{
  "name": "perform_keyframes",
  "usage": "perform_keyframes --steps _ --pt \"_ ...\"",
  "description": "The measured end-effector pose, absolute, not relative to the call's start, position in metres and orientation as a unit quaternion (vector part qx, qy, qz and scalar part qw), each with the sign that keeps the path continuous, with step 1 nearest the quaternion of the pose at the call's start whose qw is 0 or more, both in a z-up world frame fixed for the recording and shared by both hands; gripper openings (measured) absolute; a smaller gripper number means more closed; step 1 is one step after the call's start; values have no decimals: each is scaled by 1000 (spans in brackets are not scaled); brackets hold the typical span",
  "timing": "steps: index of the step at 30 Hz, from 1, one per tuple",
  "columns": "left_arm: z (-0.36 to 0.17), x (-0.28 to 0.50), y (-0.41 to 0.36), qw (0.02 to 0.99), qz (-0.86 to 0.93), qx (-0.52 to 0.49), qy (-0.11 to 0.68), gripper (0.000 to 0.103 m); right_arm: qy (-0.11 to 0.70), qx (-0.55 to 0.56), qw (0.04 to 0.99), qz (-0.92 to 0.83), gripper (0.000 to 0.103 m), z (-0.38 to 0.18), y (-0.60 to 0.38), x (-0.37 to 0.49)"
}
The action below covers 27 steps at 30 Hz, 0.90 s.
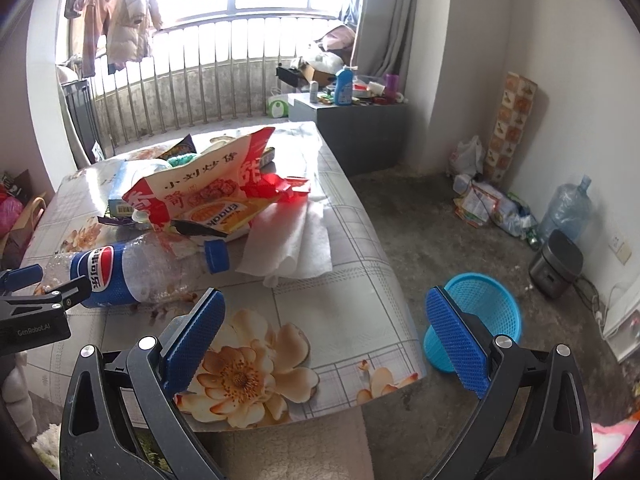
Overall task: Collect trash
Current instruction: 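Reach the right tool to the blue Pepsi bottle and grasp it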
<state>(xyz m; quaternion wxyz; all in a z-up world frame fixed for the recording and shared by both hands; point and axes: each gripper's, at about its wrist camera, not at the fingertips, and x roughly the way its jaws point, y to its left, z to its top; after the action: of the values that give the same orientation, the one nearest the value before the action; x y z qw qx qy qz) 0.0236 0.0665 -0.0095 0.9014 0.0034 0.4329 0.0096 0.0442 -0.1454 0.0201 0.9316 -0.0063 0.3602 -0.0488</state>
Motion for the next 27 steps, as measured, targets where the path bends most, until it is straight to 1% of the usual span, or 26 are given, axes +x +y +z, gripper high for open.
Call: perform_keyframes --steps 4,9,11,13,14,16,17,19,22,24,27 --pt "-1 24 88 918 5 -21 396 97 354 11 935 -22 96 19 -144 55" --pt "8 28 109 932 7 -37 359 97 368 61 928 13 96 16 -146 67" --pt "12 33 117 935 9 -42 351 93 374 82 924 27 96 14 -146 71" --pt "15 42 128 937 12 -46 345 86 378 99 919 44 95 12 -144 76" --pt "16 47 135 937 17 -48 345 83 379 106 918 53 93 12 -143 78" --pt "13 59 149 933 26 -59 354 71 381 121 914 75 91 11 -139 78" --pt "9 65 155 929 30 -66 362 68 383 129 911 85 89 10 -137 80" --pt "-1 76 166 918 29 -81 386 55 392 151 901 110 86 6 -133 84" --pt "-20 89 178 895 -3 -122 428 42 408 185 883 141 80 0 -129 89" --pt "-28 89 184 880 -23 -157 447 40 416 211 870 162 79 -2 -128 90" --pt "-34 81 180 871 -46 -162 462 38 425 248 849 192 79 -5 -127 90"
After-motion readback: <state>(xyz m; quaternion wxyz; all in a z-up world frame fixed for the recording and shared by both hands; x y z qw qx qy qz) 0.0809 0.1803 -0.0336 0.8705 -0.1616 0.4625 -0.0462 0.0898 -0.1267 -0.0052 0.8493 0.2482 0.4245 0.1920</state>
